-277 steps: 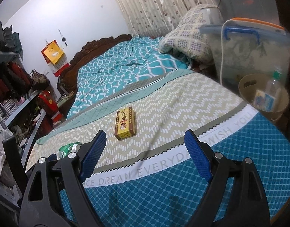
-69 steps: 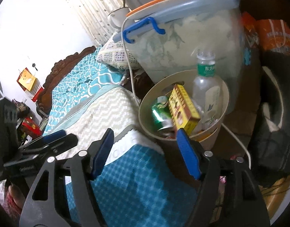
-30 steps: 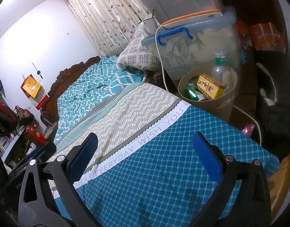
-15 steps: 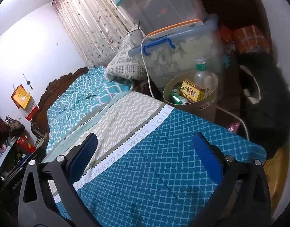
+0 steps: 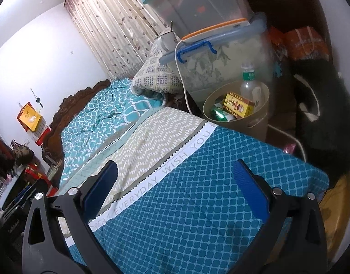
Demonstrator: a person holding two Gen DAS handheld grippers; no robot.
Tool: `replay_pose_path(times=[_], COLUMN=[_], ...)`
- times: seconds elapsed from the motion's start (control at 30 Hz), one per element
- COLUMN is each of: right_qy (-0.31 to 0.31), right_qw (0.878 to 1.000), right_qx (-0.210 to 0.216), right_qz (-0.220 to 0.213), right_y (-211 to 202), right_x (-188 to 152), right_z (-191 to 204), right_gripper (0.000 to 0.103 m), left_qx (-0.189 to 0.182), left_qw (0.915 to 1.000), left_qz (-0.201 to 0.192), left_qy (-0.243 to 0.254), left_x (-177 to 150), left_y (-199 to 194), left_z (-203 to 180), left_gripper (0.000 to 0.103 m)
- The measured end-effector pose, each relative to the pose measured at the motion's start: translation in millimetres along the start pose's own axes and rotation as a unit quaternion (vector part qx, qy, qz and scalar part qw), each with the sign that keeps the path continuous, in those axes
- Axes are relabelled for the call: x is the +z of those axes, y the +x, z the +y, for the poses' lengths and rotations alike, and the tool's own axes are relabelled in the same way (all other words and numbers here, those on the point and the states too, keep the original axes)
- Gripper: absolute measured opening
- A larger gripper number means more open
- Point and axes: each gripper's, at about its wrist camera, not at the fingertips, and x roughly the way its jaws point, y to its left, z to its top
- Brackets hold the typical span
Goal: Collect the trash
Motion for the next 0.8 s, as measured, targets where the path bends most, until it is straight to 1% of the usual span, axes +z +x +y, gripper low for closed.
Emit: replay_pose_path(times=[0.17,0.4,0.6,0.8], right_qy=[-0.009,-0.011,-0.013,-0.012], right_qw=[1.000,1.000,1.000,1.000], right_qx=[-0.002,0.001,0.002,0.001], right_qz=[-0.002,0.004,0.009,0.009], right_y=[-3.8,-2.9,-0.2,-0.7], right_x=[-1.7,-3.5,-5.3,-7.4], right_z=[1.5,2.7,5.4,6.7], right_gripper=[0.099,0.099,0.099,0.099], left_qx=[-0.009,-0.023,-0.023,-0.023], left_qw=[0.9998,0.9997,0.9997,0.9996], left_qz=[-0.013,-0.002,-0.011,-0.007], left_qy=[0.009,0.001,-0.007,-0.014], left_x=[1.1,-1.0,-1.8,-5.5], left_y=[-5.8,-3.1,-7.1,-5.9], left_z=[-5.9,-4.6,-2.2,-0.5], left_gripper=[0.094,0.094,0.094,0.094])
